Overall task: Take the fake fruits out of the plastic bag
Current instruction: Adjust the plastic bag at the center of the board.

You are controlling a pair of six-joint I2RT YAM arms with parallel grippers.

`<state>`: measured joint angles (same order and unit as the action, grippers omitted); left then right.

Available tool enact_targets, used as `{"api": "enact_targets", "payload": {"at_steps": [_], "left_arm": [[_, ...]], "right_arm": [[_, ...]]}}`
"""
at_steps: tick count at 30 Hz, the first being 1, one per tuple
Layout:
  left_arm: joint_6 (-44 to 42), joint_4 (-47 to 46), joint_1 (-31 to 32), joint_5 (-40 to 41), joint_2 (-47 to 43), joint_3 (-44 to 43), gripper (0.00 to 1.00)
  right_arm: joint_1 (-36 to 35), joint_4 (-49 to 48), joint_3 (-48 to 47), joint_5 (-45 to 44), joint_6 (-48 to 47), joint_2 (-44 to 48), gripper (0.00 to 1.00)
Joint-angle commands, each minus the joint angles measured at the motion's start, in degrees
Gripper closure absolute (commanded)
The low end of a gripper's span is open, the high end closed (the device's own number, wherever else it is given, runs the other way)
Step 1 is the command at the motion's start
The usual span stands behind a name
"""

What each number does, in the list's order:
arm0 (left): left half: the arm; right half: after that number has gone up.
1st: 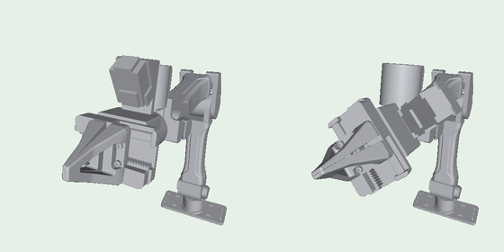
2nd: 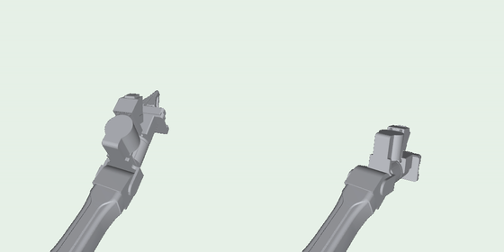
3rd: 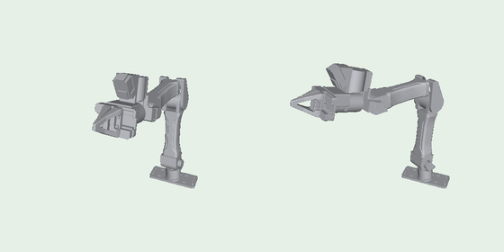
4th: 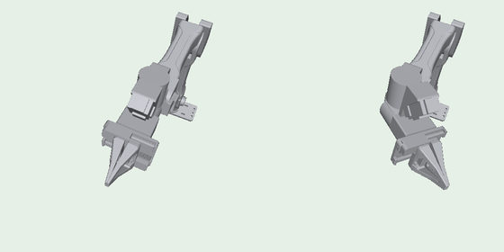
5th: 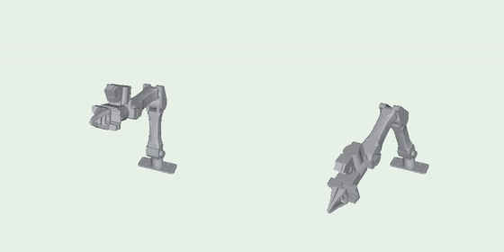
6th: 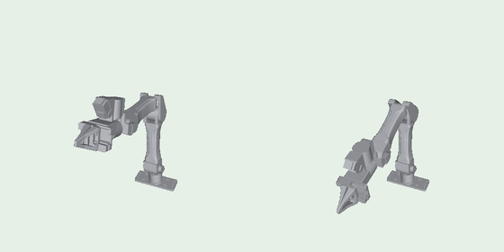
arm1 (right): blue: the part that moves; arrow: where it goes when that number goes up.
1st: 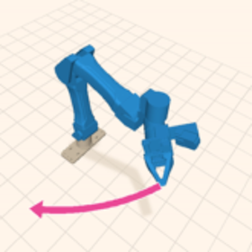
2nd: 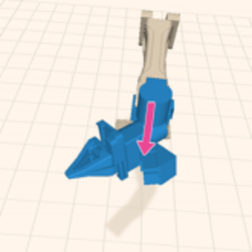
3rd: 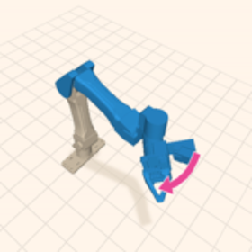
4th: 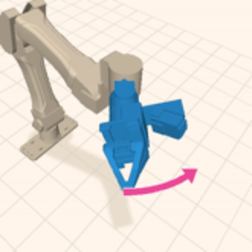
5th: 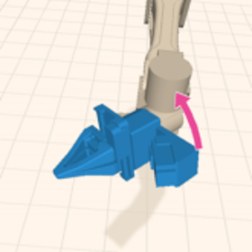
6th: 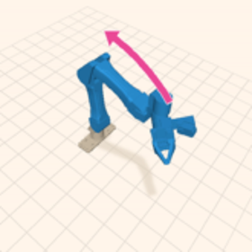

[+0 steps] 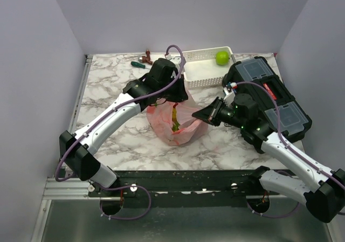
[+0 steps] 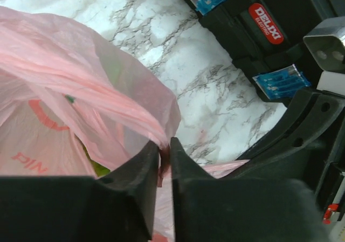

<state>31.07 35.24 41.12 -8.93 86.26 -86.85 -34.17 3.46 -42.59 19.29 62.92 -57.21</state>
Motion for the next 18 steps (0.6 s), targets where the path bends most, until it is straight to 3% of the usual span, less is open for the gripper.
{"api": "enact_targets", "payload": {"at_steps": [1,11,18], "left_arm": [[-5.8,4.6,-0.6,6.9,-4.8,-1.2,0.93],[-11.2,9.8,-8.3,9.2,-24.8,12.1,1.0],[-14.5,15.9,-10.9,22.4,-33.2,18.1,1.0]], "right_arm": [[-0.4,4.5,-1.5,-3.0,-2.9,1.6,0.99],[-0.2,19.3,-13.5,-14.0,-12.0,-4.1,0.99],[1.5,26.9,-24.8,-24.7,-20.4,-12.2,0.99]]}}
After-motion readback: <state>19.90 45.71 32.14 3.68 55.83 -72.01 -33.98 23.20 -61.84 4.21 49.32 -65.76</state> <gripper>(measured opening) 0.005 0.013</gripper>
